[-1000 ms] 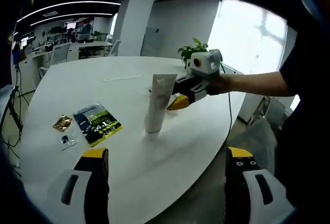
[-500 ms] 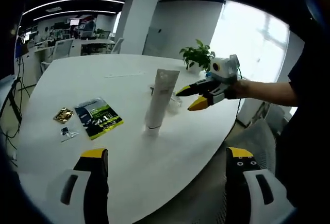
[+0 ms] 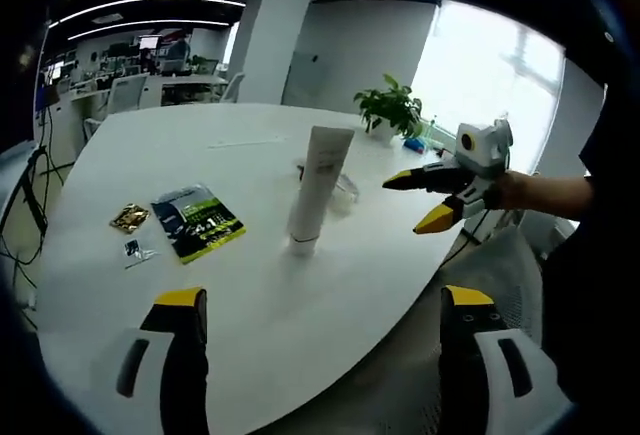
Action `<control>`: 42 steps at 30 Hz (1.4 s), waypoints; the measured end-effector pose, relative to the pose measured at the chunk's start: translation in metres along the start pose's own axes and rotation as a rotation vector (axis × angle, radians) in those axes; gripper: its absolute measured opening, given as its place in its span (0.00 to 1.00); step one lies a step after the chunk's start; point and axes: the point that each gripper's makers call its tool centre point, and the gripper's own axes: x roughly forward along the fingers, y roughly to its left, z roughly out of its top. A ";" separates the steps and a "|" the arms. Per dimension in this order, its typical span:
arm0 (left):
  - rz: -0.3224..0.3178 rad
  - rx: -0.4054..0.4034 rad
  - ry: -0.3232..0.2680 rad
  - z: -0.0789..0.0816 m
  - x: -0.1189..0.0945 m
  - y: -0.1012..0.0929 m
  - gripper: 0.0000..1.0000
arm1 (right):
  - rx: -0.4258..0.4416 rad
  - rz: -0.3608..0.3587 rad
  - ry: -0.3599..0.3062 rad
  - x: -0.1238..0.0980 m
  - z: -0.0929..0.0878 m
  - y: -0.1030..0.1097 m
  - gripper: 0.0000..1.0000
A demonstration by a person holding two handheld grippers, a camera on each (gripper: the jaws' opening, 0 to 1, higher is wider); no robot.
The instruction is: Arrange the skincare products in the storage area until every visible bottle or jar stands upright without overlapping.
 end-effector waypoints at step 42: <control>-0.011 0.008 0.047 -0.008 0.001 -0.016 0.85 | 0.117 -0.127 -0.029 -0.024 -0.008 0.022 0.64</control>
